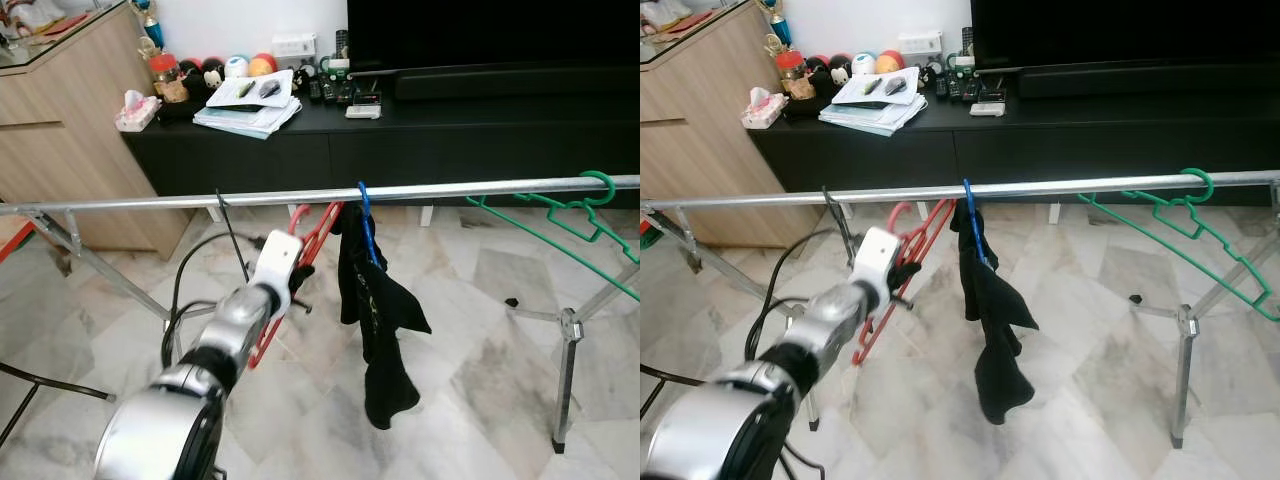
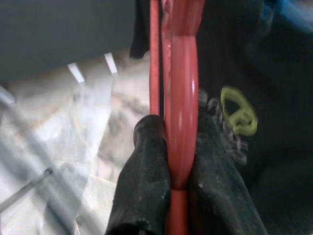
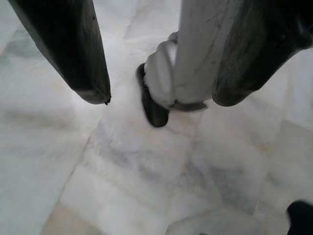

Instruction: Hang hanger

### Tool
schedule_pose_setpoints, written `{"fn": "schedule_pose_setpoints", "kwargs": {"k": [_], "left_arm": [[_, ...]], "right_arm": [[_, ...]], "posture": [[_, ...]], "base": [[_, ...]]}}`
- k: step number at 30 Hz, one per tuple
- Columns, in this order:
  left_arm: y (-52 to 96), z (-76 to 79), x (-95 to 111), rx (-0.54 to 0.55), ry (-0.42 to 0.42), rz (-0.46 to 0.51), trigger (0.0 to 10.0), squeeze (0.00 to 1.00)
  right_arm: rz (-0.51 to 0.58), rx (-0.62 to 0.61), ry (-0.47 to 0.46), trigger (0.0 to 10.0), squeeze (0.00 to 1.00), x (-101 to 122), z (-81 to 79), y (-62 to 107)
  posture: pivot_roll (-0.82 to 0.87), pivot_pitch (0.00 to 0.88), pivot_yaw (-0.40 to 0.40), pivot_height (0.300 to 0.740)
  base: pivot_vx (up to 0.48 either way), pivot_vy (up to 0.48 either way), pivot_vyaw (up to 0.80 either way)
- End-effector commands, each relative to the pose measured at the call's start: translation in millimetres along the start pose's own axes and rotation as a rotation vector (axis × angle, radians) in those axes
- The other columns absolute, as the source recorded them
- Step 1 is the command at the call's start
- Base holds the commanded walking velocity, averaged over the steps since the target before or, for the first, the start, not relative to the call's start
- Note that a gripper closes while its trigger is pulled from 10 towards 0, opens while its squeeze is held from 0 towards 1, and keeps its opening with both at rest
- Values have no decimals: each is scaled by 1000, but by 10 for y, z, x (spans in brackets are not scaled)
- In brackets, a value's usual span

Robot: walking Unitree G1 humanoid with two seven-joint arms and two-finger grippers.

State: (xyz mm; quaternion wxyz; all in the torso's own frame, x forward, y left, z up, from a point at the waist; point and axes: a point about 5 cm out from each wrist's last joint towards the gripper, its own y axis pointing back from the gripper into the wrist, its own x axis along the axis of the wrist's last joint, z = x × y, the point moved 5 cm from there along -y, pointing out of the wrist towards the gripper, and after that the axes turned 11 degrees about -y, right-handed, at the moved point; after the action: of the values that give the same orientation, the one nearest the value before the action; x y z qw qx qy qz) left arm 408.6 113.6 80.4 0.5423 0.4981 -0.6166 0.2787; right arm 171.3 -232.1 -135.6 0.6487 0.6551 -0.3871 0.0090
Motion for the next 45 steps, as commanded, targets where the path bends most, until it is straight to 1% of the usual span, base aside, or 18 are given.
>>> {"fn": "schedule_pose_setpoints", "kwargs": {"k": [1, 2, 4, 5, 6, 8, 9, 10, 11, 12, 14, 17, 20, 22, 26, 31, 40, 45], "left_arm": [[123, -125, -106, 26, -44, 16, 10000, 0], [123, -125, -106, 26, -44, 16, 10000, 0], [220, -160, -179, 38, -48, 34, 10000, 0], [273, -160, -213, 41, -53, 45, 10000, 0], [309, -157, -234, 43, -58, 52, 10000, 0], [329, -152, -243, 42, -62, 58, 10000, 0], [355, -121, -256, 37, -73, 65, 10000, 0], [355, -121, -256, 37, -73, 65, 10000, 0], [417, -13, -312, 19, -101, 69, 10000, 0], [451, 54, -350, 10, -108, 67, 10000, 0], [470, 78, -367, 7, -97, 68, 10000, 0], [482, 92, -380, 10, -90, 68, 10000, 0], [484, 139, -369, -5, -82, 78, 10000, 0], [479, 226, -318, -48, -95, 98, 10000, 0], [489, 266, -288, -68, -107, 97, 10000, 0], [492, 277, -288, -79, -113, 90, 10000, 0], [497, 329, -291, -112, -126, 75, 10000, 0], [487, 385, -286, -135, -132, 71, 10000, 0]], "right_arm": [[-18, 1, 25, 10000, 0, -8, 6, -2], [-18, 1, 25, 10000, 0, -8, 6, -2], [-12, 3, 38, 10000, 0, 33, 9, -6], [-9, 2, 42, 10000, 0, 58, 15, -9], [-6, 1, 44, 10000, 0, 75, 19, -10], [-5, 1, 44, 10000, 0, 85, 22, -11], [-2, -1, 47, 10000, 0, 105, 28, -13], [-2, -1, 47, 10000, 0, 105, 28, -13], [5, -5, 52, 10000, 0, 148, 41, -16], [10, -7, 54, 10000, 0, 174, 46, -17], [12, -7, 55, 10000, 0, 183, 47, -18], [14, -6, 59, 10000, 0, 195, 42, -20], [16, -5, 60, 10000, 0, 206, 33, -22], [16, -10, 54, 10000, 0, 205, 35, -23], [16, -13, 43, 10000, 0, 203, 28, -24], [19, -17, 32, 10000, 0, 202, 27, -25], [14, -20, 18, 10000, 0, 186, 22, -26], [13, -21, 14, 10000, 0, 180, 24, -25]], "posture": [[-83, 30, 63, 740], [-83, 30, 63, 740], [-64, 12, 45, 740], [-48, 0, 26, 740], [-48, 0, 26, 740], [-48, 0, 26, 740], [-31, 0, 8, 740], [-31, 0, 8, 740], [-25, 0, -12, 740], [-24, 0, -17, 740], [-24, 0, -17, 740], [-26, 0, -22, 740], [-28, 0, -23, 740], [-28, 0, -20, 740], [-30, 0, -13, 740], [-28, 0, -10, 740], [-21, 0, -6, 740], [-25, 0, -3, 740]], "base": [[0, 0, 0], [0, 0, 0], [0, 0, 0], [0, 0, 0], [0, 0, 0], [0, 0, 0], [0, 0, 0], [0, 0, 0], [0, 0, 0], [0, 0, 0], [0, 0, 0], [0, 0, 0], [0, 0, 0], [0, 0, 0], [0, 0, 0], [0, 0, 0], [250, 0, 0], [282, 0, -775]]}}
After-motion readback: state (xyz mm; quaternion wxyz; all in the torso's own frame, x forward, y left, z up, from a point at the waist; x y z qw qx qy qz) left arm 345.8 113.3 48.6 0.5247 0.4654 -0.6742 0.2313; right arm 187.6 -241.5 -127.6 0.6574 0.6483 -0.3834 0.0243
